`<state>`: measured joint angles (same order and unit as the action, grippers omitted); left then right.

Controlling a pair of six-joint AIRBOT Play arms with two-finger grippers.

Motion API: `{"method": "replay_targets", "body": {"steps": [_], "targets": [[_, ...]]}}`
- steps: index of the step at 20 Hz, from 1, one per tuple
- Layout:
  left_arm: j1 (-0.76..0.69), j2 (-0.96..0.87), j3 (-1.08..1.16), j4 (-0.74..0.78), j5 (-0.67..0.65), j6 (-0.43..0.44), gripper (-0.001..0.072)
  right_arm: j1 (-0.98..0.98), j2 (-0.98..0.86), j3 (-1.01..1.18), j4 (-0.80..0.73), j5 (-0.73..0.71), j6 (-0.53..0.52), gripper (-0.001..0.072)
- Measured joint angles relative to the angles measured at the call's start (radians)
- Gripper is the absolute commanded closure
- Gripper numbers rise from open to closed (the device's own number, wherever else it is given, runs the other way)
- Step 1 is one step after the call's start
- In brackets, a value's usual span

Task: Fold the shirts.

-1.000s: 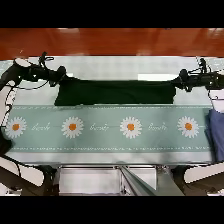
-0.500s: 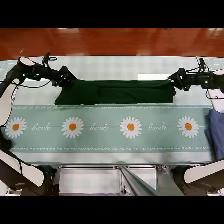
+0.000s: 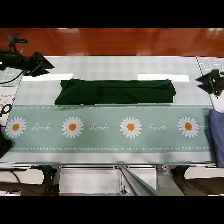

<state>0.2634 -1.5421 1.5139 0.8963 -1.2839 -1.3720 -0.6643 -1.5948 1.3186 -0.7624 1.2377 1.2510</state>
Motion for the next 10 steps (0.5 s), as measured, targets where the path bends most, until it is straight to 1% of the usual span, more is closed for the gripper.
{"method": "replay_targets", "body": {"steps": [2,5,8,10], "targets": [[-0.003,0.149,-0.153,0.023,0.066,0.007,0.0203,-0.024,0.008,-0.058,-0.037,-0.006,-0.008,0.029],[-0.016,0.354,-0.398,0.04,0.168,0.014,0.0202,-0.014,-0.031,-0.118,-0.018,-0.026,-0.045,0.0289],[-0.022,0.474,-0.562,0.05,0.216,0.013,0.0203,0.016,-0.097,-0.136,0.06,-0.035,-0.08,0.0289],[-0.023,0.513,-0.62,0.05,0.235,0.003,0.0203,0.042,-0.141,-0.126,0.1,-0.039,-0.095,0.0289]]}}
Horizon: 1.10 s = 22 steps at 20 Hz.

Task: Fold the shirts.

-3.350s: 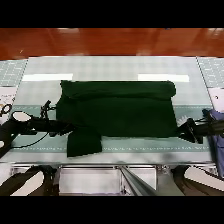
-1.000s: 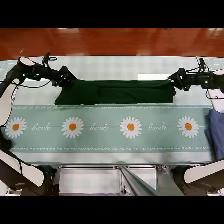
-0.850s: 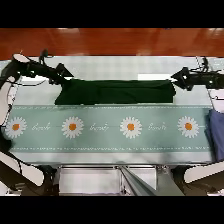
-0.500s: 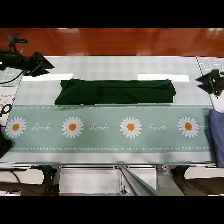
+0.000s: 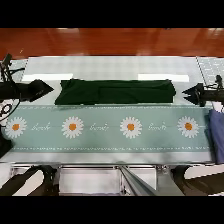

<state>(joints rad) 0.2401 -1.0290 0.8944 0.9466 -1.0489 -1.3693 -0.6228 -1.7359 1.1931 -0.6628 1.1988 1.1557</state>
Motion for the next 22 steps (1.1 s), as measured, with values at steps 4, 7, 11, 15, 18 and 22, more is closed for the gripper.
{"method": "replay_targets", "body": {"steps": [4,7,11,15,18,22], "targets": [[-0.002,0.031,-0.045,-0.002,0.006,-0.012,0.0203,0.066,-0.082,0.055,0.039,0.002,0.0,0.0289],[-0.002,0.037,-0.056,-0.004,0.008,-0.019,0.0203,0.125,-0.129,0.103,0.059,0.008,0.013,0.0289],[-0.002,0.039,-0.061,-0.005,0.013,-0.023,0.0202,0.202,-0.161,0.149,0.059,0.003,0.027,0.029],[-0.002,0.039,-0.062,-0.004,0.014,-0.023,0.0203,0.243,-0.17,0.169,0.054,0.002,0.038,0.0311],[-0.002,0.038,-0.062,-0.004,0.016,-0.023,0.0203,0.253,-0.174,0.173,0.034,0.007,0.042,0.0688],[-0.002,0.039,-0.062,-0.004,0.021,-0.023,0.0203,0.256,-0.162,0.176,0.045,0.037,0.023,0.0691]]}}
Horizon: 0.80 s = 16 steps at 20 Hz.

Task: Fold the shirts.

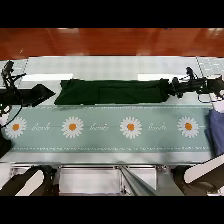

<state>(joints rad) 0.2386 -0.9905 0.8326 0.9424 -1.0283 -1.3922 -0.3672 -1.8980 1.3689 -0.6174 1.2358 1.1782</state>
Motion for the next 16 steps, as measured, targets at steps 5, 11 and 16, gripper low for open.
{"method": "replay_targets", "body": {"steps": [5,11,16], "targets": [[-0.001,0.0,0.002,-0.01,0.001,0.0,0.0203,-0.036,0.087,0.0,0.002,0.019,-0.016,0.0692],[-0.076,-0.003,0.002,-0.07,0.034,0.027,0.0688,-0.121,0.297,0.0,-0.061,0.102,-0.032,0.0692],[-0.32,-0.098,0.06,-0.158,0.175,0.093,0.0688,-0.162,0.502,0.0,-0.121,0.191,-0.021,0.0692]]}}
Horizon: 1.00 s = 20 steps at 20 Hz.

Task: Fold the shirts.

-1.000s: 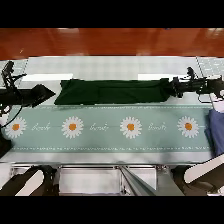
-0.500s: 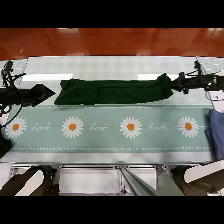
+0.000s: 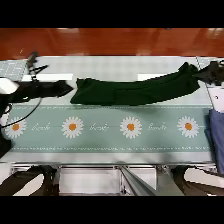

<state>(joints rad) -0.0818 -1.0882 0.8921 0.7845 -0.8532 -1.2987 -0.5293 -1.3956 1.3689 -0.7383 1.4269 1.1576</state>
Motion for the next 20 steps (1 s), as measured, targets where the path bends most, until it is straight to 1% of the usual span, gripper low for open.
{"method": "replay_targets", "body": {"steps": [3,6,10,13,16,18,20], "targets": [[-0.182,-0.165,0.146,-0.023,0.052,0.014,0.0688,-0.007,0.13,-0.013,-0.014,0.034,0.02,0.0692],[-0.336,-0.386,0.383,-0.03,0.056,0.008,0.0688,-0.008,0.264,-0.077,-0.016,0.049,0.039,0.0692],[-0.489,-0.682,0.742,-0.035,-0.032,-0.066,0.0688,-0.009,0.441,-0.229,0.002,0.056,0.049,0.0692],[-0.591,-0.857,0.95,-0.036,-0.117,-0.137,0.0688,-0.009,0.534,-0.321,0.038,0.055,0.051,0.0691],[-0.676,-0.966,1.056,-0.037,-0.177,-0.198,0.0688,-0.009,0.576,-0.362,0.071,0.055,0.051,0.0691],[-0.718,-1.008,1.088,-0.04,-0.201,-0.22,0.0688,-0.009,0.588,-0.373,0.093,0.053,0.05,0.0692],[-0.738,-1.028,1.106,-0.045,-0.219,-0.219,0.0688,-0.009,0.595,-0.38,0.109,0.05,0.047,0.0692]]}}
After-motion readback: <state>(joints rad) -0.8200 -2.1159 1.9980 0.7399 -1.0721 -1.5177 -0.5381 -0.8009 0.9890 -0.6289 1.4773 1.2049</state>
